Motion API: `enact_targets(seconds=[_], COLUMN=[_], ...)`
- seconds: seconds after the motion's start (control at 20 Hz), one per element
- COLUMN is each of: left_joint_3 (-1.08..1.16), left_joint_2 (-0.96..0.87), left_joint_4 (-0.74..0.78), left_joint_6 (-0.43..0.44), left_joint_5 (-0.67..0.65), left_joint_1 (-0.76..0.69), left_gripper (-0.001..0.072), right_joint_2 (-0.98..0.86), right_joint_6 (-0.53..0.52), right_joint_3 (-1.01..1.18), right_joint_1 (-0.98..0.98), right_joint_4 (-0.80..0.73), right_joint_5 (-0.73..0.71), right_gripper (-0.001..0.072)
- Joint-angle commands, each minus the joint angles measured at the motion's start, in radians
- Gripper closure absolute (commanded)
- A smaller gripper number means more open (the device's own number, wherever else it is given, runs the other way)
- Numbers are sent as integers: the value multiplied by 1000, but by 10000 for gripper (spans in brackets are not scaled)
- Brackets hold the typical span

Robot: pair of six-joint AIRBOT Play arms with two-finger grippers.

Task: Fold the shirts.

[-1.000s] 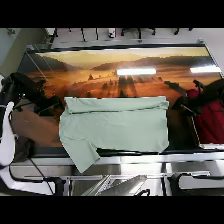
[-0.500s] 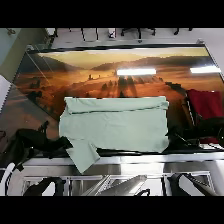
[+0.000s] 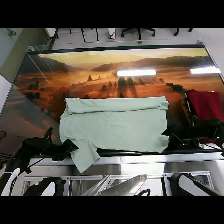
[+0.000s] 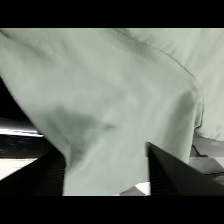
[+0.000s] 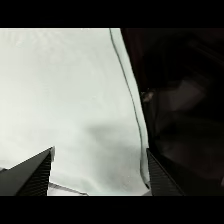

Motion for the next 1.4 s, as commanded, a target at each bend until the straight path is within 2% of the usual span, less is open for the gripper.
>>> enact_targets(seconds=[0.0,0.05,0.2,0.35,0.6,0.7,0.95,1.1,1.35], left_joint_3=[-6,-6,-6,-6,-6,-6,-6,-6,-6], left_joint_2=[-18,7,114,222,364,399,408,338,241], left_joint_4=[-3,-5,-4,-4,-3,-3,2,2,-6], left_joint_6=[27,29,27,25,27,27,45,78,106], left_joint_5=[-23,-29,-29,27,102,116,114,124,128], left_joint_1=[1,1,8,61,134,143,143,143,143], left_gripper=[607,691,691,691,691,691,691,691,692], right_joint_2=[-18,-18,-34,-60,-60,-50,92,129,129], right_joint_6=[-13,-12,-1,-2,3,51,82,157,143], right_joint_3=[-16,-27,-56,-60,-53,-19,19,-27,-177], right_joint_1=[8,20,73,118,101,45,-129,-128,-67], right_joint_4=[8,8,8,8,-8,-48,-65,-167,-124], right_joint_5=[3,3,11,11,2,-44,-111,-109,-41], right_gripper=[66,66,67,68,68,68,67,67,67])
